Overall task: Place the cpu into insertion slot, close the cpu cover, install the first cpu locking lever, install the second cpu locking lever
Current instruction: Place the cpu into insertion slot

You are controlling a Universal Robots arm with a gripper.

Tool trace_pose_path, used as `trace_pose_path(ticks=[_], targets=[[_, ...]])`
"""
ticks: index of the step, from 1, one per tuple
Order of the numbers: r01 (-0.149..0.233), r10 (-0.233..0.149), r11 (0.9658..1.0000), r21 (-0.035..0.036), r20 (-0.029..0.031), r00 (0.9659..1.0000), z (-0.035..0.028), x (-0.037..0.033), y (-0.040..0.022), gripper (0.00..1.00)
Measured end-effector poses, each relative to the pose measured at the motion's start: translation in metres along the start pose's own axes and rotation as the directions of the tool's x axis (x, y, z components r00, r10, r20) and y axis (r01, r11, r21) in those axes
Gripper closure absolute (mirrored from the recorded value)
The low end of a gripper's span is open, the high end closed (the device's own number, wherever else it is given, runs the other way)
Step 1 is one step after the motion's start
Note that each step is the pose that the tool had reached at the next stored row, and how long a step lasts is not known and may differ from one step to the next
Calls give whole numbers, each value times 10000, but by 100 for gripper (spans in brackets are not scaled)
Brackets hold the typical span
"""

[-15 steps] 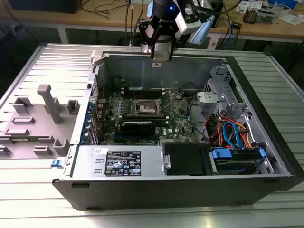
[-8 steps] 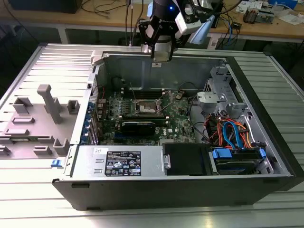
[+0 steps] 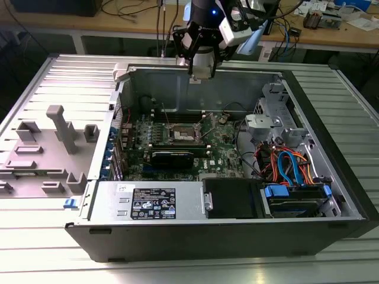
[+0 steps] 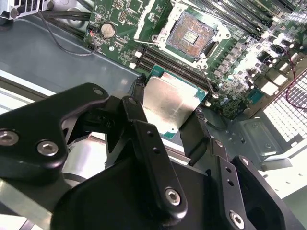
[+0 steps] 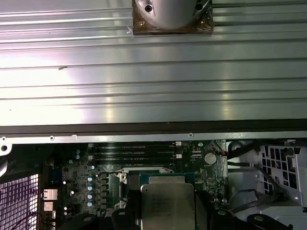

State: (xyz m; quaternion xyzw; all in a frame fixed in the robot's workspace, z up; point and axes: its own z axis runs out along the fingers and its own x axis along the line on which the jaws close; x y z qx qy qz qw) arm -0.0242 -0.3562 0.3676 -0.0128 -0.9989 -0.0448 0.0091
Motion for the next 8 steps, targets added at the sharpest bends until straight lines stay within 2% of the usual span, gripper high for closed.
trace_pose_path(ticks=[8], targets=[[0,0,10000,-1,1,10000,0,0,-3,45]])
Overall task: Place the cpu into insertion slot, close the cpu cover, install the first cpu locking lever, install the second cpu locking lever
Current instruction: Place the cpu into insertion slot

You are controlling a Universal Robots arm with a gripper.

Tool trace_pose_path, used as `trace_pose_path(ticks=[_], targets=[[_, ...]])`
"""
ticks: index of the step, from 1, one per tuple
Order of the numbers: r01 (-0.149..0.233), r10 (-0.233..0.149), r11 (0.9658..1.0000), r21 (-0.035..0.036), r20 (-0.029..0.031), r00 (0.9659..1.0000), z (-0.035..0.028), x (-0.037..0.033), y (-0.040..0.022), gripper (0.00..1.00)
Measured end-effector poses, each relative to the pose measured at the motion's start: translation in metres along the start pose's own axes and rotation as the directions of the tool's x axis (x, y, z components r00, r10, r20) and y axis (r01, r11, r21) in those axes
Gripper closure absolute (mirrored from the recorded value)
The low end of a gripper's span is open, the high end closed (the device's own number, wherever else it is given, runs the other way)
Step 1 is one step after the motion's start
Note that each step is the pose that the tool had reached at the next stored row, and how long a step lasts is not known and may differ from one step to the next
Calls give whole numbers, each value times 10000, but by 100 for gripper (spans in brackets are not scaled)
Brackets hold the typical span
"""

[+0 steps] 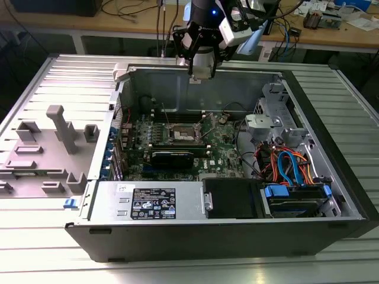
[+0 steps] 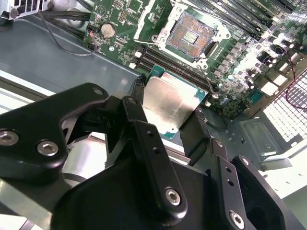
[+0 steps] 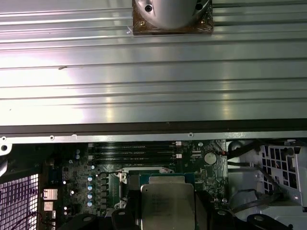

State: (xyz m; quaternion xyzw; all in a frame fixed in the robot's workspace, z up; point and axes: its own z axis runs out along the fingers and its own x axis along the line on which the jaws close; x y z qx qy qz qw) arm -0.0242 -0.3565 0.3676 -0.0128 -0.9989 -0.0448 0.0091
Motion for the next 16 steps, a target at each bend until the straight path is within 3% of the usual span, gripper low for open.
trace_pose_path(ticks=[5,8,12,16], targets=[[2,-2,10000,1,-1,10000,-1,0,-6,45],[0,0,10000,0,0,10000,-4,-1,-46,45],[1,-1,10000,0,0,10000,-9,-4,-145,45],[-225,225,9997,6,19,9997,-2,-5,-161,45]])
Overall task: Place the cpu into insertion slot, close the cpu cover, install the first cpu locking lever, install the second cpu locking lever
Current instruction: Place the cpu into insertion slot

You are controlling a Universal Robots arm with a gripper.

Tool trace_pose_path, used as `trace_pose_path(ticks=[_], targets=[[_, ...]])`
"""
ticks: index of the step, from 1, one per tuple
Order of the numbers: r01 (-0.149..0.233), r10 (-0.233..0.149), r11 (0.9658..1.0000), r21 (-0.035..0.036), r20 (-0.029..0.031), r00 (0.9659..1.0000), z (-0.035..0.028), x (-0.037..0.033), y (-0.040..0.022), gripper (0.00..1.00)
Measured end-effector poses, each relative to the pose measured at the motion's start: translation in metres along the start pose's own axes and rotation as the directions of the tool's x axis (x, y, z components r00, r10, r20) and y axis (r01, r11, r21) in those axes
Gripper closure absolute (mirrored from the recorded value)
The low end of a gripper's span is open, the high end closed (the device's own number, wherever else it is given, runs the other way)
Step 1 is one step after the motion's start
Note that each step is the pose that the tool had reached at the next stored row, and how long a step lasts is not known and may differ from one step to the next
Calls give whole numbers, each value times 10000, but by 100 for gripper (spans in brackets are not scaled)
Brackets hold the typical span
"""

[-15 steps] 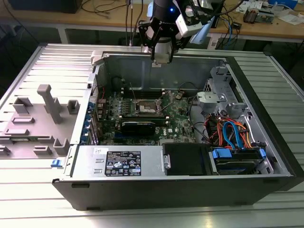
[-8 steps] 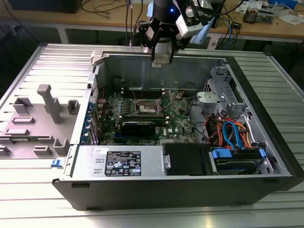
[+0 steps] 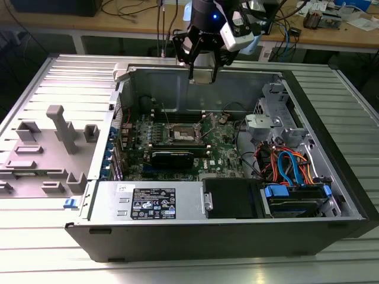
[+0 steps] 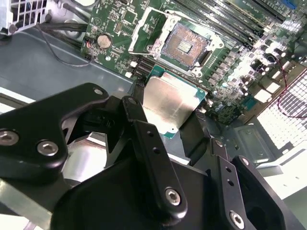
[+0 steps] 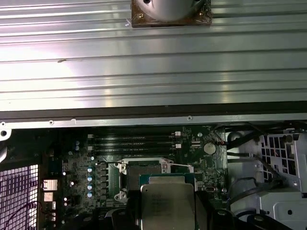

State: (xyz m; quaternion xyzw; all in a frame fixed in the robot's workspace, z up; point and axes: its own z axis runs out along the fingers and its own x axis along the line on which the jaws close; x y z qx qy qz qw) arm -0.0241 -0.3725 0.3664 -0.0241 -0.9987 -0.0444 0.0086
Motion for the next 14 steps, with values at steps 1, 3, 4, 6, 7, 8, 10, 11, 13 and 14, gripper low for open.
trace_pose_path(ticks=[1,3,4,6,7,8,10,11,13,14], targets=[[-307,307,9995,-6,24,9995,6,0,0,45],[-528,528,9986,-10,27,9986,14,0,-1,45],[-642,642,9979,-11,31,9979,18,0,-3,45],[-747,747,9972,-13,39,9972,27,0,-11,45],[-773,773,9970,-15,41,9970,32,0,-17,45],[-794,794,9968,-16,44,9968,35,-1,-19,45],[-1236,1236,9923,-23,79,9923,47,-1,-20,45],[-1466,1466,9892,-28,97,9891,49,-1,-21,45],[-1668,1668,9860,-37,113,9859,52,-1,-21,45],[-1782,1782,9840,-42,123,9839,54,-1,-21,45]])
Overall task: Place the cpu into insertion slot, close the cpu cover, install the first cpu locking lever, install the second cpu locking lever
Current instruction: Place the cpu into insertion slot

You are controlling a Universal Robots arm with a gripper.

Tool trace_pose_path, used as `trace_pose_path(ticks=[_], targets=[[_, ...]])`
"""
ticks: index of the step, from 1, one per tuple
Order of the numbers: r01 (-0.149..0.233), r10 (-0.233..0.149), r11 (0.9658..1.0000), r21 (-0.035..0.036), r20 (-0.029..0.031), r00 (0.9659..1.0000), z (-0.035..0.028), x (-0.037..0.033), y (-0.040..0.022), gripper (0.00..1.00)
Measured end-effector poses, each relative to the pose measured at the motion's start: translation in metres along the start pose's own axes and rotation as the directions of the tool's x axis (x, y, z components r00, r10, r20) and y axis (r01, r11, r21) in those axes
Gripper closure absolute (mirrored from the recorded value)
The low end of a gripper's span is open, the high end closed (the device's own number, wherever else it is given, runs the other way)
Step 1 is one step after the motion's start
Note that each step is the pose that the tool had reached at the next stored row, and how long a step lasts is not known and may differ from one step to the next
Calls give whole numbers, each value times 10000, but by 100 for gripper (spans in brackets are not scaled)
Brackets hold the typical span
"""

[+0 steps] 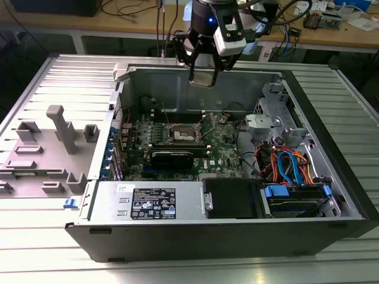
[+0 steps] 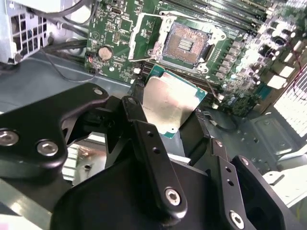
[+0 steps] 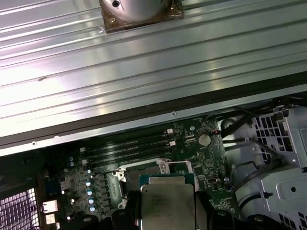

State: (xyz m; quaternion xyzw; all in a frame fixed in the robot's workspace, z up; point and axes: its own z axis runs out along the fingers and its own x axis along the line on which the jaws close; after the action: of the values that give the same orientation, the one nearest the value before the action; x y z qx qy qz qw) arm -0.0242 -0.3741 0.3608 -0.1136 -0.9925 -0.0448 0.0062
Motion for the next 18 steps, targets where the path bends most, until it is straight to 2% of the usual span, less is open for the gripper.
trace_pose_path(ticks=[1,2,7,18], targets=[[-106,106,9999,-2,9,9999,1,0,0,45],[-425,425,9991,-10,37,9991,7,0,-1,45],[-894,894,9960,-23,77,9960,12,0,-1,45],[-927,928,9957,-25,81,9957,13,0,-1,45]])
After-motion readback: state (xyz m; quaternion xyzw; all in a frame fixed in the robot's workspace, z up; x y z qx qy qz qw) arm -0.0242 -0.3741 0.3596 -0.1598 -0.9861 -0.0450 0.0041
